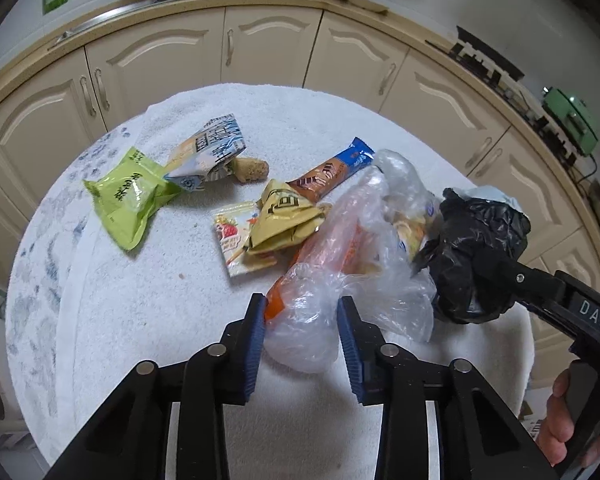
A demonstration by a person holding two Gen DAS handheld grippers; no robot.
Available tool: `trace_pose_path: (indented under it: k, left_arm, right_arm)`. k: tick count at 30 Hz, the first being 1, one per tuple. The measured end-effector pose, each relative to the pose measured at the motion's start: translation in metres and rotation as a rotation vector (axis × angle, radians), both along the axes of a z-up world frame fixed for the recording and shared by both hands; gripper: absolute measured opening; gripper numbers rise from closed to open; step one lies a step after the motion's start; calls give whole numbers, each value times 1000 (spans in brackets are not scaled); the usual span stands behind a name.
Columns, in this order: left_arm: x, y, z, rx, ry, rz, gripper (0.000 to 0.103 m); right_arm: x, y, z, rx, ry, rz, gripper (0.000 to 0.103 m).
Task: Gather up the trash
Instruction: 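Grasp the black plastic bag with the right tool while the left tool grasps the clear plastic bag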
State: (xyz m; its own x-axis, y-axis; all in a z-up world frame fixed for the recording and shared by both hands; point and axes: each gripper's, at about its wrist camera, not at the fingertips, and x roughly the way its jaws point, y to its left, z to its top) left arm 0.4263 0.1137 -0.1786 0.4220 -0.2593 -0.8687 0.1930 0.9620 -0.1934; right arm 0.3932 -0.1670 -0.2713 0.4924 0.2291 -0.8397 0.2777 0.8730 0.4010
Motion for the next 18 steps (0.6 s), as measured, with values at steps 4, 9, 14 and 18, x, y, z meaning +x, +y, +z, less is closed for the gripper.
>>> trace_pose_path:
  k: [4,9,14,18]
  left_arm:
    - [-28,3,3,32,-24,0,23]
    - [-60,12,9,35,-15,15,23]
    - [-104,24,27,42,-29,32,22]
    - [-135,31,38,61,-21,6,26]
  right_arm:
    - [-19,5,3,17,-1,37,57]
    - [-53,14,8,53,-4,80,56]
    - [-87,22,12,34,7,107,56]
    - [-110,24,11,8,21,114,59]
